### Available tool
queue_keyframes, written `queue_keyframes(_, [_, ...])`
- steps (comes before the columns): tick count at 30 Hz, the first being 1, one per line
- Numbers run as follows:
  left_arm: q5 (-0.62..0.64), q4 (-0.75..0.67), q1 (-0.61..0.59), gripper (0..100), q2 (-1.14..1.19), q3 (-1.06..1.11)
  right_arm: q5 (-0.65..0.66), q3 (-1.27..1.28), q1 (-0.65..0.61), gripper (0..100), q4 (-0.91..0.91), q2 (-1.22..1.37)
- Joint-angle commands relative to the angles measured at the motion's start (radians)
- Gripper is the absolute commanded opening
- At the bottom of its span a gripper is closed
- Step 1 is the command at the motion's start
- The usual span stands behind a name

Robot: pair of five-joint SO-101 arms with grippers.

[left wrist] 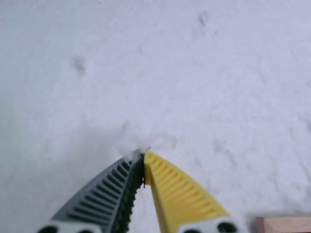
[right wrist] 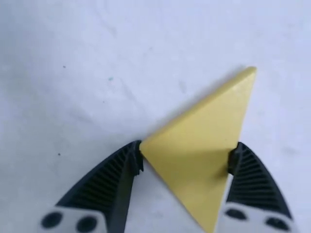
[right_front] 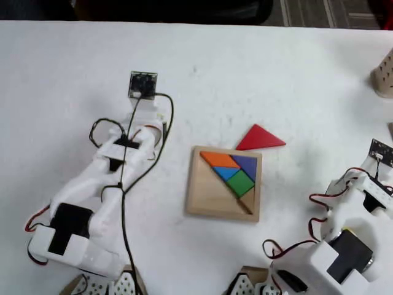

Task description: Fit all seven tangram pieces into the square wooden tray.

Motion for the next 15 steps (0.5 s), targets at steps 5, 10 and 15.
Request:
queue_keyframes(5, [-0.009,-0.028,-0.008,3,-0.005,-0.029,0.005,-0.048,-0.125,20.0,-0.042,0.008])
queue_keyframes(10, [-0.009,-0.028,-0.021,3,-0.005,-0.029,0.005,-0.058,-0.179,20.0,-0.041,0.008])
queue_keyframes(15, [-0.009,-0.028,-0.022,3,-0.005,-0.029,0.005,-0.071,-0.217,20.0,-0.041,0.008])
